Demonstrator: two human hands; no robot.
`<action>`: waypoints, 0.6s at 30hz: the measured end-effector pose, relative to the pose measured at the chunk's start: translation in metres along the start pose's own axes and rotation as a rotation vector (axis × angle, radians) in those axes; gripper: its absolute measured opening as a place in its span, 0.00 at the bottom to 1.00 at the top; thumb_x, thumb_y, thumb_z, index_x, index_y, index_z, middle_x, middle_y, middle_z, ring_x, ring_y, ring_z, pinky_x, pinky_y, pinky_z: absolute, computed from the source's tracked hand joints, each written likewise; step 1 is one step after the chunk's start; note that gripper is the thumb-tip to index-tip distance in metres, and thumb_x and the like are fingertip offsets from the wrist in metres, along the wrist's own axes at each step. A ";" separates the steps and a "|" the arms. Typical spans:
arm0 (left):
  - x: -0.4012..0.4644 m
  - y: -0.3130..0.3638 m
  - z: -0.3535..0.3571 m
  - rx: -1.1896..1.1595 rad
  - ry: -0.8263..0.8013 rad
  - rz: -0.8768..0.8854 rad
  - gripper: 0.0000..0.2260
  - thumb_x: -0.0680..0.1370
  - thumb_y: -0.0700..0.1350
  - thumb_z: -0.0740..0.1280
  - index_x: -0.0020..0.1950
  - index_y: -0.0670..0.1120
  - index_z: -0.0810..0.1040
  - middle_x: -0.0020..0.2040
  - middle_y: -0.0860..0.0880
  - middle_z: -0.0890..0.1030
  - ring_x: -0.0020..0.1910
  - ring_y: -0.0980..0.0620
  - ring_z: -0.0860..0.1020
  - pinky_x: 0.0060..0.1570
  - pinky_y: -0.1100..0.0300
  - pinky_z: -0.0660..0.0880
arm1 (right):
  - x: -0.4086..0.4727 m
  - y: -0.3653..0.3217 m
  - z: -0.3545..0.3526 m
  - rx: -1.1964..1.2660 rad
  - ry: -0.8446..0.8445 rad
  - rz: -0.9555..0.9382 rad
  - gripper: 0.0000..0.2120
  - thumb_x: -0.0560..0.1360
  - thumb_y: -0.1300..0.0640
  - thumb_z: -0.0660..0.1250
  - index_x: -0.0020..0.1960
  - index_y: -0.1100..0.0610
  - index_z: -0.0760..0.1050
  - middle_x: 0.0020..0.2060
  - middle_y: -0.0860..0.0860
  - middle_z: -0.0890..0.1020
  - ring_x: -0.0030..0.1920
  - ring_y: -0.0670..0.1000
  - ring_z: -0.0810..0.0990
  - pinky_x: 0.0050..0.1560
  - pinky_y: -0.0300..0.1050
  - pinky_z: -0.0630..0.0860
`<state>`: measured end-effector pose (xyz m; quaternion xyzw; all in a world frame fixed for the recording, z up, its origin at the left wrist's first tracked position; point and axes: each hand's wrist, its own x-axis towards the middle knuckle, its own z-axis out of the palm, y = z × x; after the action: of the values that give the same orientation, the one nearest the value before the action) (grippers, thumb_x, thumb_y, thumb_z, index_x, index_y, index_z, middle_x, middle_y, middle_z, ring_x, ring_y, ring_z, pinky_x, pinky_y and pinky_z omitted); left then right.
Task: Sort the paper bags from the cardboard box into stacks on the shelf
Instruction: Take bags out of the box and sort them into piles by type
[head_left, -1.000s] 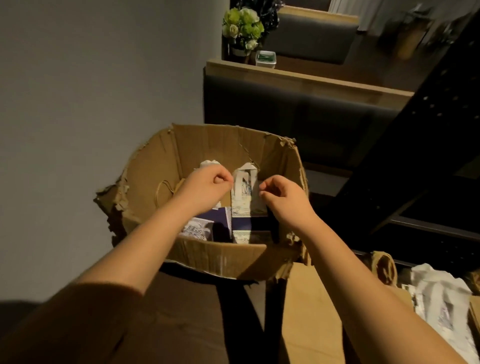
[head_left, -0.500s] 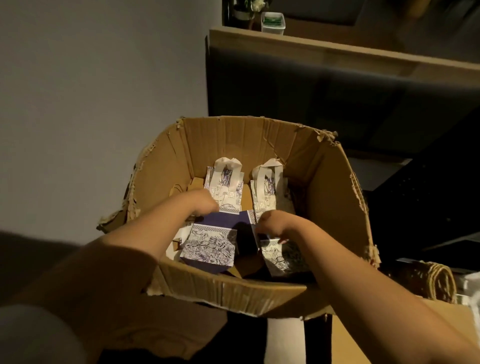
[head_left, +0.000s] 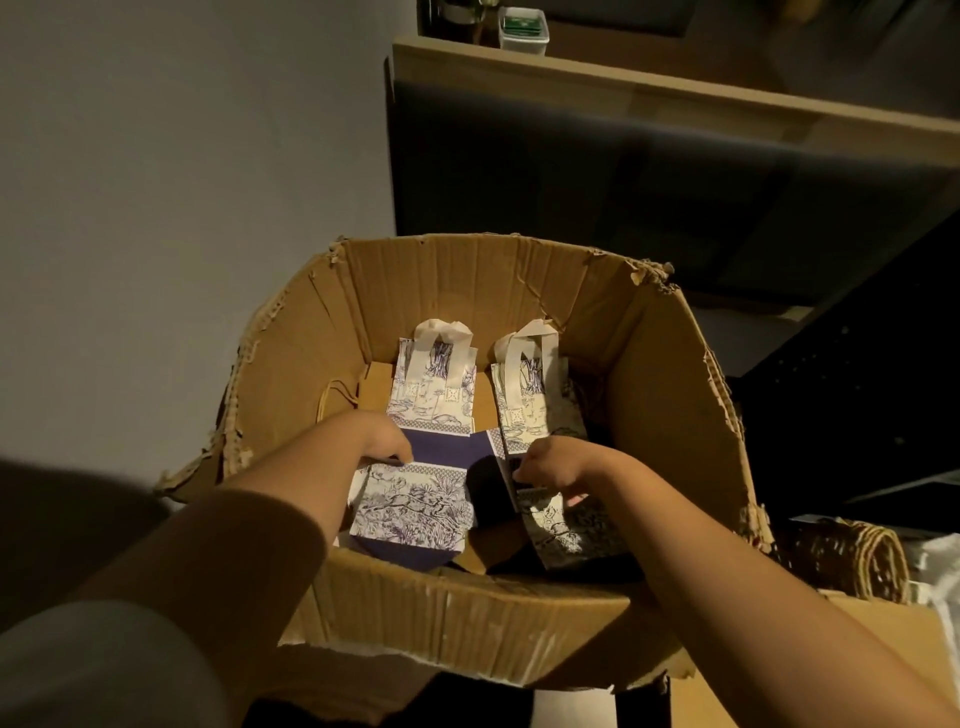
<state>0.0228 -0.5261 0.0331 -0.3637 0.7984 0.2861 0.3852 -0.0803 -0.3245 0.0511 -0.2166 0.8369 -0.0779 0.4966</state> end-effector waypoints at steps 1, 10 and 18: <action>-0.001 -0.002 0.001 -0.008 -0.014 0.002 0.27 0.80 0.50 0.65 0.74 0.38 0.64 0.73 0.39 0.66 0.69 0.40 0.68 0.64 0.51 0.68 | 0.001 0.001 -0.002 -0.058 0.012 0.008 0.09 0.80 0.55 0.62 0.52 0.60 0.77 0.35 0.52 0.76 0.27 0.47 0.76 0.26 0.40 0.73; 0.025 -0.019 0.003 -0.119 -0.025 0.068 0.37 0.65 0.58 0.76 0.70 0.43 0.73 0.68 0.44 0.75 0.61 0.43 0.75 0.64 0.47 0.71 | -0.020 -0.006 0.026 -0.545 -0.278 0.055 0.27 0.75 0.46 0.69 0.67 0.60 0.73 0.64 0.54 0.76 0.57 0.54 0.77 0.53 0.47 0.73; -0.011 -0.017 0.003 -0.047 0.098 0.062 0.15 0.74 0.47 0.73 0.55 0.41 0.75 0.53 0.45 0.77 0.49 0.45 0.76 0.51 0.55 0.73 | -0.029 -0.019 0.045 -0.768 -0.394 0.034 0.21 0.79 0.51 0.63 0.67 0.61 0.71 0.56 0.58 0.75 0.48 0.54 0.73 0.50 0.48 0.70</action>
<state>0.0428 -0.5294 0.0375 -0.3613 0.8203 0.2984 0.3279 -0.0241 -0.3252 0.0592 -0.3827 0.6978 0.2904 0.5314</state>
